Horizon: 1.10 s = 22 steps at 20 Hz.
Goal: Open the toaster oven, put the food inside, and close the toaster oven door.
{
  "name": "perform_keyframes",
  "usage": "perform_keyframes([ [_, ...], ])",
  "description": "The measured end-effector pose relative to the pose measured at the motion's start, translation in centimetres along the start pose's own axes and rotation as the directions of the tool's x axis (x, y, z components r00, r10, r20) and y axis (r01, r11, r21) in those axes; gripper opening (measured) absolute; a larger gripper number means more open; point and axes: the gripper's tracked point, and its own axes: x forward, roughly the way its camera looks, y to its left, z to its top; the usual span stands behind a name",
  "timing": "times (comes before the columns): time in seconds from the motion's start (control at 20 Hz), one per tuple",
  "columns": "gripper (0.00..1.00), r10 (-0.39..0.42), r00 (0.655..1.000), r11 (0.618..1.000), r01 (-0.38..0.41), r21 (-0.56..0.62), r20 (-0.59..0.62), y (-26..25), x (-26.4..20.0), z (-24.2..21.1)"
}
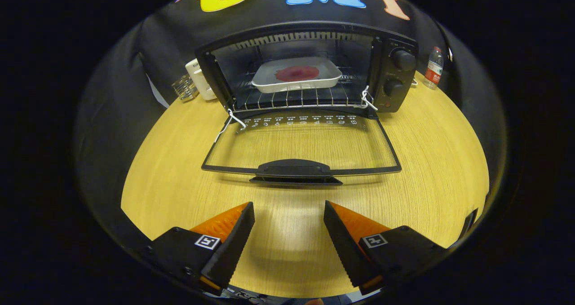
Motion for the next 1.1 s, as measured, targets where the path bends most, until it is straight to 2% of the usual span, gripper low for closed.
perform_keyframes([
  [0.4, 0.99, -0.056, 0.998, 0.998, 0.056, -0.02, -0.024, -0.7, 2.4, 0.6],
  [0.75, 0.97, -0.128, 0.992, 0.992, 0.128, -0.004, -0.017, -0.9, 2.7, 1.0],
  [1.1, 0.96, -0.156, 0.988, 0.988, 0.156, 0.012, 0.013, -0.6, 1.8, 1.4],
])
